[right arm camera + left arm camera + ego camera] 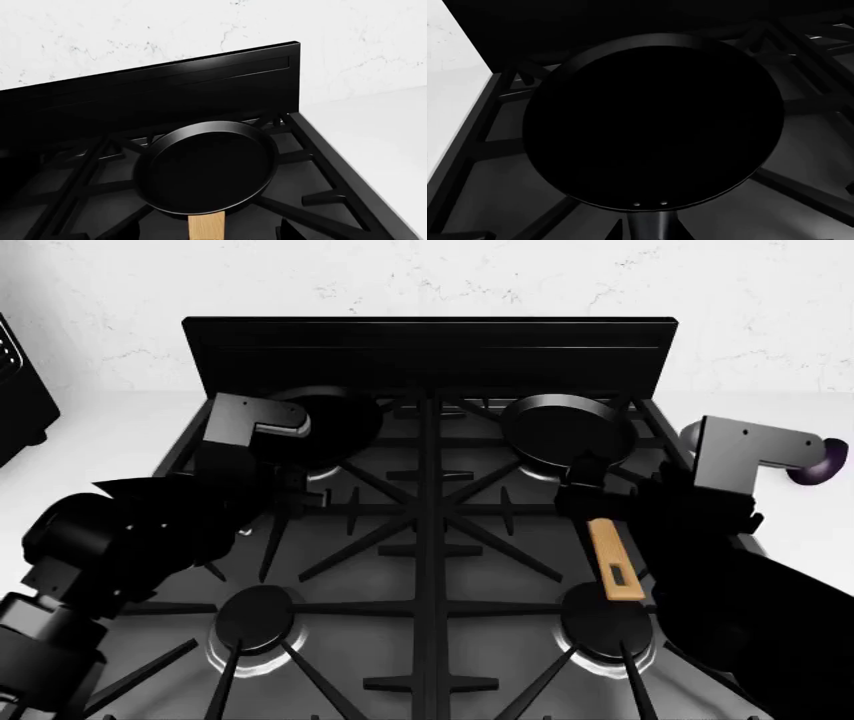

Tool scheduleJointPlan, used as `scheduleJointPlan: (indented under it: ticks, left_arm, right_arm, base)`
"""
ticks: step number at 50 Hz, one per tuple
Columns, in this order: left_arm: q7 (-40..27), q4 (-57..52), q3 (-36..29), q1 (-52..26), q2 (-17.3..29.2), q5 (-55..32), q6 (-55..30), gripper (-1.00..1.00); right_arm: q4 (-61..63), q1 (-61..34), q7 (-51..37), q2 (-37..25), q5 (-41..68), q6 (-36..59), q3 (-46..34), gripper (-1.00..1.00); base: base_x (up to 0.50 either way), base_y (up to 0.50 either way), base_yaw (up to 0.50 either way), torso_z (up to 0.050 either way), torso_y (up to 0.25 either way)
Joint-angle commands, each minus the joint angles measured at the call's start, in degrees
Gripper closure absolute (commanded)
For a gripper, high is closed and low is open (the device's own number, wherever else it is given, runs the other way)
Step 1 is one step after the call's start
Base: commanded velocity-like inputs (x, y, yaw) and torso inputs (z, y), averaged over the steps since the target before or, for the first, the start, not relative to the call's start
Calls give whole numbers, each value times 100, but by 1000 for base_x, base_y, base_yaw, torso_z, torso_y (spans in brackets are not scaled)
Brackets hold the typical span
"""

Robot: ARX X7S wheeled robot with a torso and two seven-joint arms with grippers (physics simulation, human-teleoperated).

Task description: Place both pans onto different burners. Then place the eggplant and the lamb chop on different pans.

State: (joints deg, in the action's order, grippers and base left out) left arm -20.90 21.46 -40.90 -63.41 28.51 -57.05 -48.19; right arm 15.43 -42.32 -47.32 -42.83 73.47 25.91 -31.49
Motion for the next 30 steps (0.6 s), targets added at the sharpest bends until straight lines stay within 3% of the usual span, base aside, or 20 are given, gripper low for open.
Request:
scheduleJointPlan:
  ticks: [1, 11, 12, 30]
  left_arm:
    - [16, 239, 148, -151, -103, 487, 245, 100]
    - [116, 218, 153, -109, -105, 411, 226, 100]
    - [112, 164, 155, -101, -86, 387, 195, -100]
    - [-83, -391, 409, -34, 133, 47, 34, -100]
  right_arm:
    - [-55, 57, 39, 25, -43, -39, -18, -100]
    - [-64, 68, 50, 20, -62, -31, -33, -100]
    - [-58, 71, 47, 15, -60, -32, -31, -100]
    - [-36, 60, 43, 10, -41, -36, -10, -100]
  base:
    - [0, 0, 0, 0, 0]
    - [1, 0, 0, 1, 1]
    - [0, 0, 0, 0, 0]
    - [0, 0, 0, 0, 0]
